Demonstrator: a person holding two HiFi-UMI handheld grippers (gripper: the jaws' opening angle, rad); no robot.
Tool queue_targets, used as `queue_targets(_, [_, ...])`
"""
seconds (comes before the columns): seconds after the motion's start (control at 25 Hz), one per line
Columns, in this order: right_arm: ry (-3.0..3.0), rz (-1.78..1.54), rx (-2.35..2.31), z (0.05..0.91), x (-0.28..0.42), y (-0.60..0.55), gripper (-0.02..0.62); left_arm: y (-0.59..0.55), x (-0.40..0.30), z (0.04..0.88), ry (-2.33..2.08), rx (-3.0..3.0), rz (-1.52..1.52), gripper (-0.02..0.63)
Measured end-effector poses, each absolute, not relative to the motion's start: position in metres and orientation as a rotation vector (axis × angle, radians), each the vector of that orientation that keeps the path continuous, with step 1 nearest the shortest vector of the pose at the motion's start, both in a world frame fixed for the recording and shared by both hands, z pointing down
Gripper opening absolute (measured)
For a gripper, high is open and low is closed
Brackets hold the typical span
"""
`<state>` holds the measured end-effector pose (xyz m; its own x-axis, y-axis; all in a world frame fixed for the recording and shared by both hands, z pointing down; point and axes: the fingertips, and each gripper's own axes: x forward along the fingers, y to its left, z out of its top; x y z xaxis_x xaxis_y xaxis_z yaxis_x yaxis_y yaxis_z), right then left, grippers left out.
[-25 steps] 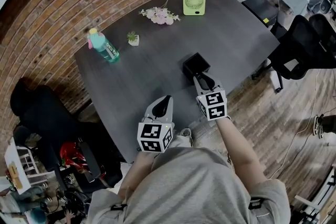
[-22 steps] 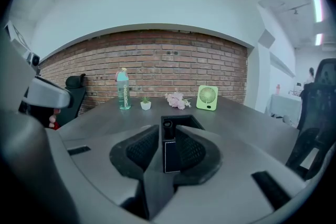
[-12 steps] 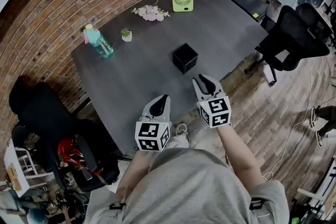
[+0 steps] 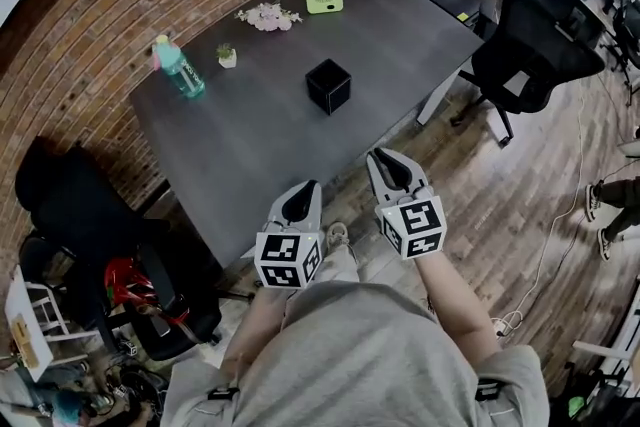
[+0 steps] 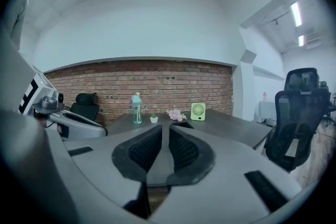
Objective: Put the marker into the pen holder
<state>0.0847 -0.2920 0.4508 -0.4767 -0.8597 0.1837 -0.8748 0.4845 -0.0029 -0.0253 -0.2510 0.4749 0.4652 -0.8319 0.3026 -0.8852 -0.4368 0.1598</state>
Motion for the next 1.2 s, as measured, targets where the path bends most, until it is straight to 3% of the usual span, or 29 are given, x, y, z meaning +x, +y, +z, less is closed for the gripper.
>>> queue_targets(0.44, [-2.588,0.068,1.549,0.43,0.109,-0.171,0.003,-0.146,0.0,0.472,-1.443,2.462,0.22,0.02])
queue_targets(1.2, [-2.58,0.075,1.602,0.428,0.118,-0.029,0.003,-0.024,0.017,0.476,-1.381,2.492,0.266,0.02])
